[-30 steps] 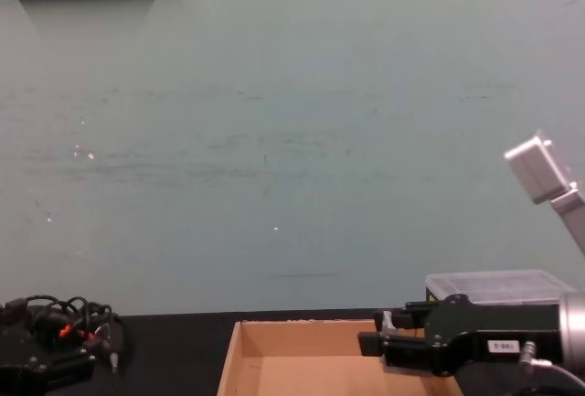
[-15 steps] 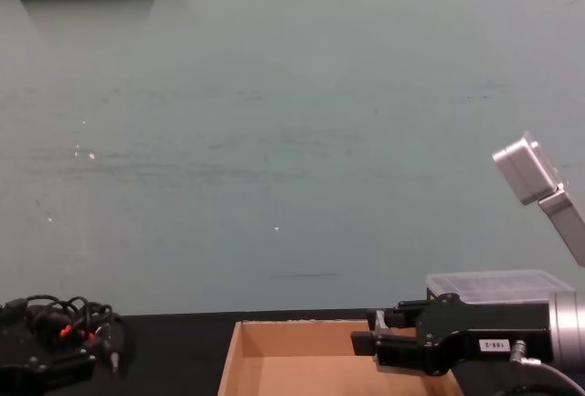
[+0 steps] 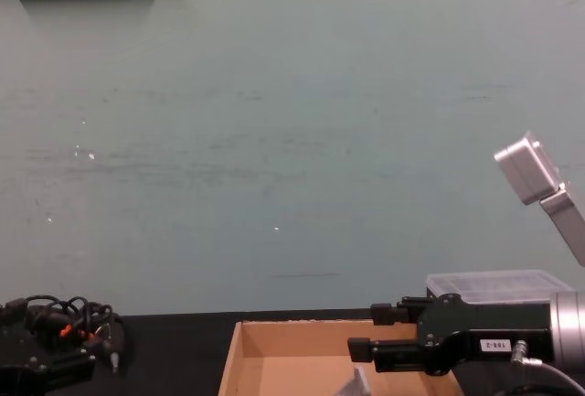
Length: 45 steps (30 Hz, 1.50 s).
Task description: Use one hand to pick up the angle iron from the table and place it into the box.
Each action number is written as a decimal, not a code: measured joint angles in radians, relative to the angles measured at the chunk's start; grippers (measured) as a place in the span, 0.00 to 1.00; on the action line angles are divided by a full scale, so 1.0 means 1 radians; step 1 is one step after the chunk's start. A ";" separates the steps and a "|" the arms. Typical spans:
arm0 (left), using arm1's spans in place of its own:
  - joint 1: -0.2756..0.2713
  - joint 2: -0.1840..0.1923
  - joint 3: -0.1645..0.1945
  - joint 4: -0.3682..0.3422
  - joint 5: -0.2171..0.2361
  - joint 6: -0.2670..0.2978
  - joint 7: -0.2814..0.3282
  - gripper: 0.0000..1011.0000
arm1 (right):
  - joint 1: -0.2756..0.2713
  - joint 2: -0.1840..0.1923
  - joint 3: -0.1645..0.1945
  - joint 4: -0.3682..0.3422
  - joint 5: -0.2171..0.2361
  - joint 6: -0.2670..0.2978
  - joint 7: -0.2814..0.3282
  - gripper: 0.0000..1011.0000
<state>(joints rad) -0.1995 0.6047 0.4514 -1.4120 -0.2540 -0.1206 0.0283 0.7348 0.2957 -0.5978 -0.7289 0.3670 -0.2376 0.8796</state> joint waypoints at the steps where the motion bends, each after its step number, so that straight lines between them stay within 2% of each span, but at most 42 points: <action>1: 0.000 0.000 0.000 0.000 0.000 0.000 0.000 0.99 | 0.000 0.000 0.000 0.000 0.000 0.000 0.000 0.74; 3: 0.000 0.000 0.000 0.000 0.000 0.000 0.000 0.99 | 0.000 0.000 0.000 -0.001 0.000 0.000 -0.001 0.81; 8: 0.000 0.000 0.000 0.000 0.000 0.000 0.000 0.99 | -0.001 0.001 0.000 -0.001 0.001 0.001 -0.001 0.92; 9: 0.000 0.000 0.000 0.000 0.000 0.000 0.000 0.99 | -0.001 0.001 0.000 -0.001 0.001 0.001 -0.002 0.97; 18: 0.000 0.000 0.000 0.000 0.000 0.000 0.000 0.99 | -0.004 0.004 0.001 -0.010 0.000 0.003 -0.004 0.99; 22: 0.000 0.000 0.000 0.000 0.000 0.000 0.000 0.99 | -0.044 0.033 0.016 -0.092 0.000 0.023 -0.022 0.99; 23: 0.000 0.000 0.000 0.000 0.000 0.000 0.000 0.99 | -0.044 0.033 0.016 -0.092 0.000 0.023 -0.022 0.99; 28: 0.000 0.000 0.000 0.000 0.000 0.000 0.000 0.99 | -0.112 0.082 0.038 -0.221 0.020 0.058 -0.040 0.99; 38: 0.000 0.000 0.000 0.000 0.000 0.000 0.000 0.99 | -0.256 0.198 0.068 -0.472 0.085 0.133 -0.063 0.99; 39: 0.000 0.000 0.000 0.000 0.000 0.000 0.000 0.99 | -0.256 0.198 0.068 -0.472 0.085 0.133 -0.063 0.99; 45: 0.000 0.000 0.000 0.000 0.000 0.000 0.000 0.99 | -0.332 0.269 0.072 -0.594 0.111 0.154 -0.074 0.99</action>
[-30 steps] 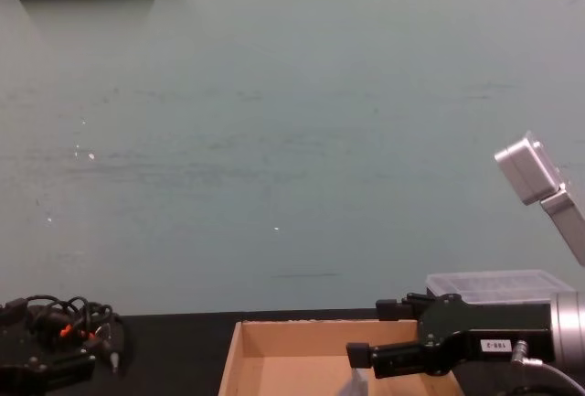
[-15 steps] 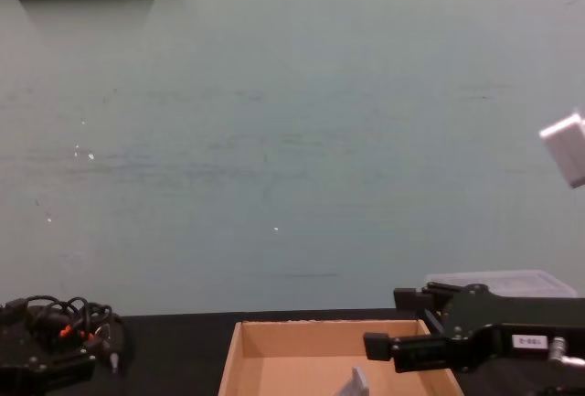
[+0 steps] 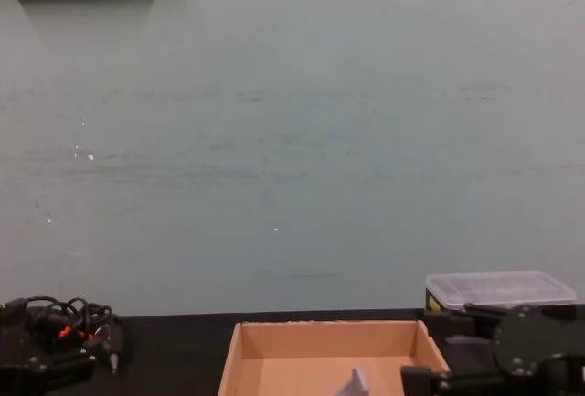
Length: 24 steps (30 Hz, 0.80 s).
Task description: Use one hand to pick up the angle iron from the table and place it into the box.
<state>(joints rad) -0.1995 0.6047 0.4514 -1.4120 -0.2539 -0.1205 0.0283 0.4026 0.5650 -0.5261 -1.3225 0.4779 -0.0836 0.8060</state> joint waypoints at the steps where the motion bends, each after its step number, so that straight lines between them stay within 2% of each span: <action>1: 0.000 0.000 0.000 0.000 0.000 0.000 0.000 0.99 | -0.007 0.007 0.000 -0.011 0.002 0.001 -0.002 0.99; 5: 0.000 0.000 0.000 0.000 0.000 0.000 0.000 0.99 | -0.049 0.043 0.001 -0.071 0.012 0.008 -0.010 0.99; 10: 0.000 0.000 0.000 0.000 0.000 0.000 0.000 0.99 | -0.088 0.071 0.001 -0.120 0.022 0.015 -0.022 0.99; 24: 0.000 0.000 0.000 0.000 0.000 0.000 0.000 0.99 | -0.212 0.129 0.022 -0.248 0.024 0.026 -0.103 0.99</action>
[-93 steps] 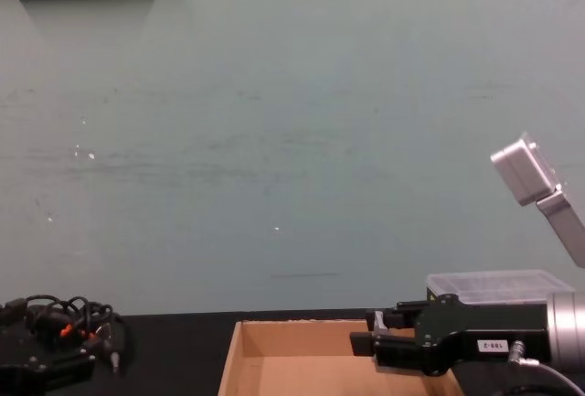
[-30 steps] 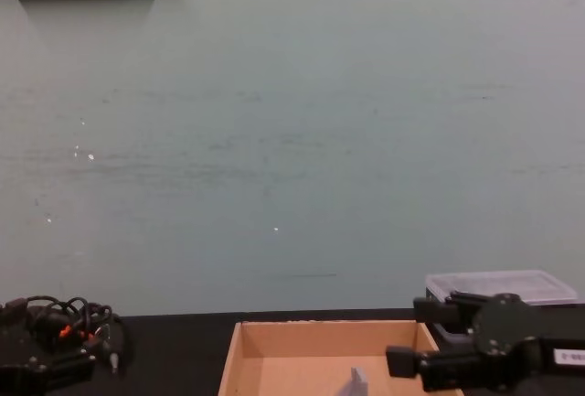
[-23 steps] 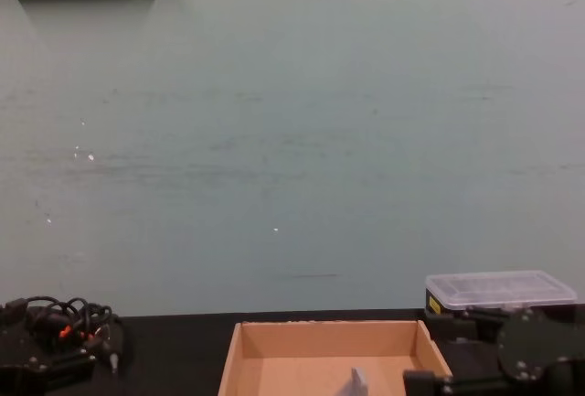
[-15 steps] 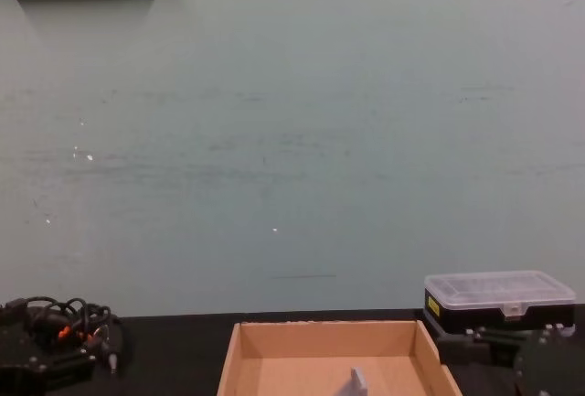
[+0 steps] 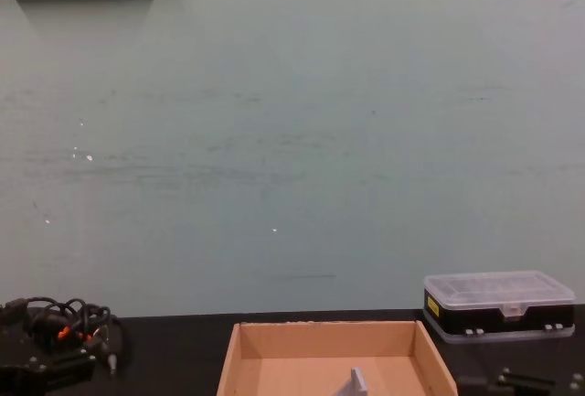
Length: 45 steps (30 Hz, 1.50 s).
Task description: Use one hand to pick up the angle iron from the table and place it into the box.
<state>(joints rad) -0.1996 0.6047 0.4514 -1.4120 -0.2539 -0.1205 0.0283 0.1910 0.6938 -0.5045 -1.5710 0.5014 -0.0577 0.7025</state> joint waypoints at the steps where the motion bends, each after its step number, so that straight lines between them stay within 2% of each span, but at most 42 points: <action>1: 0.000 0.000 0.000 0.000 0.000 0.000 0.000 0.99 | -0.015 0.004 0.003 -0.014 -0.002 0.003 -0.009 0.99; 8: 0.000 0.000 0.000 0.000 0.000 0.000 0.000 0.99 | -0.064 0.013 0.011 -0.051 -0.019 0.020 -0.044 0.99; 17: 0.000 0.000 0.000 0.000 0.000 0.000 0.000 0.99 | -0.092 0.015 0.011 -0.059 -0.042 0.058 -0.062 0.99; 27: 0.000 0.000 0.000 0.000 0.000 0.000 0.000 0.99 | -0.089 0.006 -0.002 -0.042 -0.057 0.089 -0.057 0.99; 45: 0.000 0.000 0.000 0.000 0.000 0.000 0.000 0.99 | -0.073 -0.008 -0.024 -0.010 -0.058 0.142 -0.048 0.99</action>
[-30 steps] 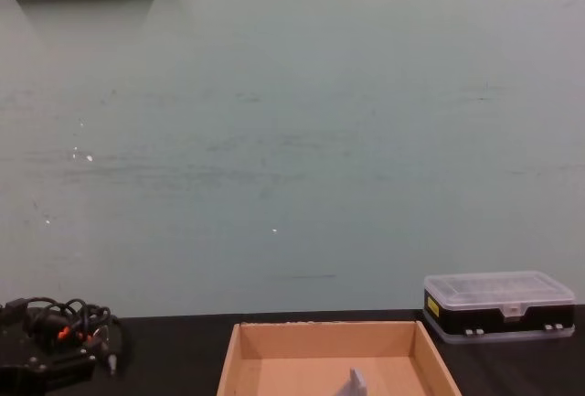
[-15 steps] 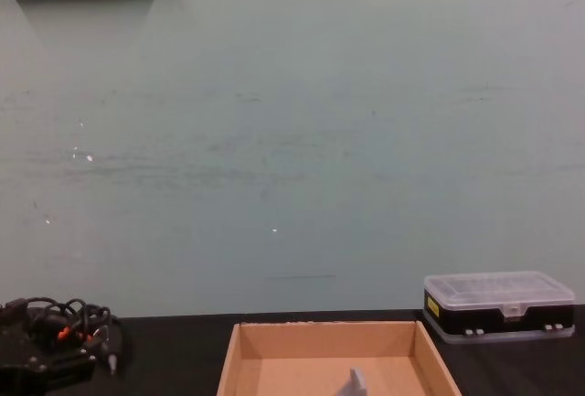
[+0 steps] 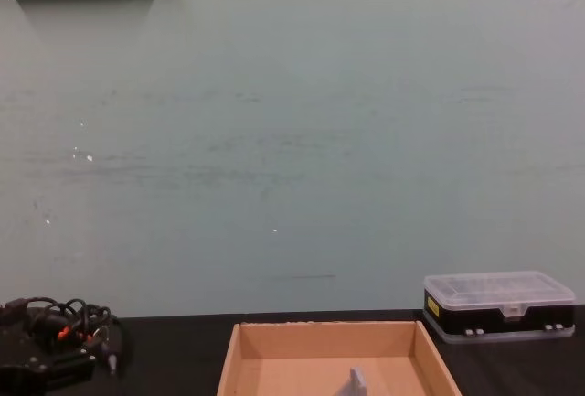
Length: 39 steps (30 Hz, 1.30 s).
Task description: Use one hand to pick up the angle iron from the table and place it into the box.
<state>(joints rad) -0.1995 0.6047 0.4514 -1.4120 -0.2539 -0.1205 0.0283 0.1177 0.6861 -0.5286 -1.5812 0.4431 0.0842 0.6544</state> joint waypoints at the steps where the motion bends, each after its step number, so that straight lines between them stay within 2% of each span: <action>1: 0.000 0.000 0.000 0.000 0.000 0.000 0.000 0.99 | 0.001 0.000 -0.002 0.001 0.000 0.003 0.000 0.99; 17: 0.000 0.000 0.000 0.000 0.000 0.000 0.000 0.99 | 0.003 -0.001 -0.005 0.002 -0.003 0.006 -0.001 0.99; 24: 0.000 0.000 0.000 0.000 0.000 0.000 0.000 0.99 | 0.002 -0.001 -0.004 0.001 -0.003 0.005 -0.001 0.85; 25: 0.000 0.000 0.000 0.000 0.000 0.000 0.000 0.99 | 0.002 -0.001 -0.004 0.001 -0.003 0.005 -0.001 0.79; 28: 0.000 0.000 0.000 0.000 0.000 0.000 0.000 0.99 | 0.002 -0.001 -0.004 0.001 -0.003 0.005 -0.001 0.72; 34: 0.000 0.000 0.000 0.000 0.000 0.000 0.000 0.99 | 0.002 -0.001 -0.004 0.001 -0.002 0.004 -0.001 0.50; 39: 0.000 0.000 0.000 0.000 0.000 0.000 0.000 0.99 | 0.002 -0.001 -0.004 0.001 -0.002 0.004 -0.001 0.47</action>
<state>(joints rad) -0.1995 0.6047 0.4514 -1.4120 -0.2540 -0.1205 0.0283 0.1201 0.6853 -0.5323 -1.5797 0.4407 0.0883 0.6536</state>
